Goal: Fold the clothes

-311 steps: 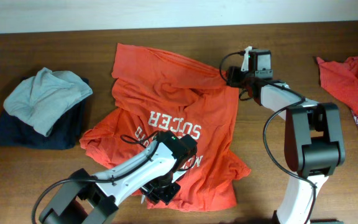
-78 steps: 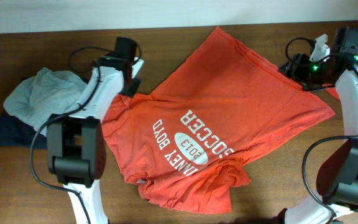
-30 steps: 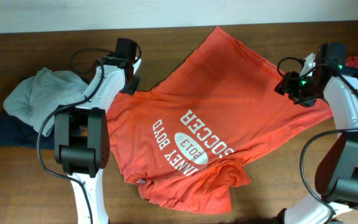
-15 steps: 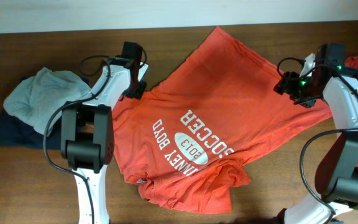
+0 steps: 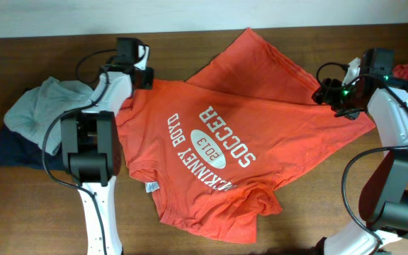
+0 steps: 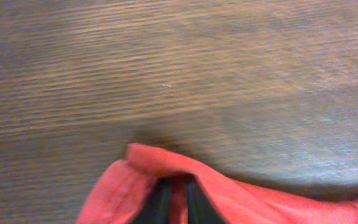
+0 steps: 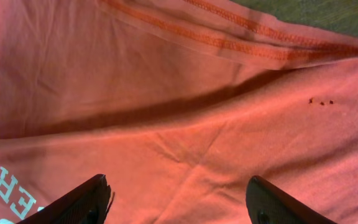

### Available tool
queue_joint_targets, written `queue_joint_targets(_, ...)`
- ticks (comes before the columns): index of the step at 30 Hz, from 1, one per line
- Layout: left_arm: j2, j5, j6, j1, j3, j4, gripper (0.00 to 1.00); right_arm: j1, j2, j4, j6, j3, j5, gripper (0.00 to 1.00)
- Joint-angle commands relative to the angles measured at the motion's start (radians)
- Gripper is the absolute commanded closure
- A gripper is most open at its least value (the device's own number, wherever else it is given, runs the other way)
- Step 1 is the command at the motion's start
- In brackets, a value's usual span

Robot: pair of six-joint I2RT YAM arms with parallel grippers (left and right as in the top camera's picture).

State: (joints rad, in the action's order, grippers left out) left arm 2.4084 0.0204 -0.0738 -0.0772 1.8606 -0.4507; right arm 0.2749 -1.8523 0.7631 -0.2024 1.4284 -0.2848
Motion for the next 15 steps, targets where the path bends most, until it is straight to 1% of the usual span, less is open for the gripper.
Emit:
queue_joint_targets(1, 0.051, -0.04, 0.008, 0.028, 0.079, -0.055, 0.81, -0.006, -0.014, 0.008, 0.002, -0.006, 0.041, 0.25)
queue_joint_targets(3, 0.051, -0.04, -0.014, 0.028, 0.149, -0.122, 0.71, -0.005, -0.021, 0.027, 0.002, -0.006, 0.095, 0.25)
queue_joint_targets(4, 0.051, -0.04, -0.033, 0.028, 0.227, -0.208, 0.66, -0.004, -0.031, 0.047, 0.002, -0.006, 0.168, 0.24)
queue_joint_targets(6, 0.051, -0.04, -0.033, 0.028, 0.319, -0.308, 0.58, -0.001, -0.053, 0.085, -0.018, -0.006, 0.252, 0.22)
queue_joint_targets(7, 0.051, -0.04, -0.033, 0.028, 0.349, -0.341, 0.57, 0.002, -0.059, 0.1, -0.031, -0.006, 0.264, 0.21)
queue_joint_targets(8, 0.05, -0.04, -0.032, 0.027, 0.406, -0.402, 0.52, 0.01, -0.08, 0.126, -0.056, -0.006, 0.279, 0.21)
queue_joint_targets(9, 0.05, -0.04, -0.032, 0.026, 0.446, -0.447, 0.5, 0.021, -0.097, 0.14, -0.074, -0.006, 0.278, 0.19)
queue_joint_targets(10, 0.05, -0.041, -0.032, 0.025, 0.508, -0.516, 0.5, 0.041, -0.126, 0.148, -0.094, -0.007, 0.274, 0.19)
queue_joint_targets(12, 0.05, -0.054, -0.032, 0.023, 0.587, -0.612, 0.5, 0.073, -0.161, 0.154, -0.096, -0.01, 0.264, 0.19)
queue_joint_targets(14, 0.05, -0.077, -0.032, 0.02, 0.684, -0.744, 0.5, 0.105, -0.185, 0.158, -0.095, -0.016, 0.231, 0.2)
queue_joint_targets(15, 0.05, -0.093, -0.032, 0.018, 0.723, -0.799, 0.5, 0.121, -0.199, 0.158, -0.095, -0.022, 0.214, 0.25)
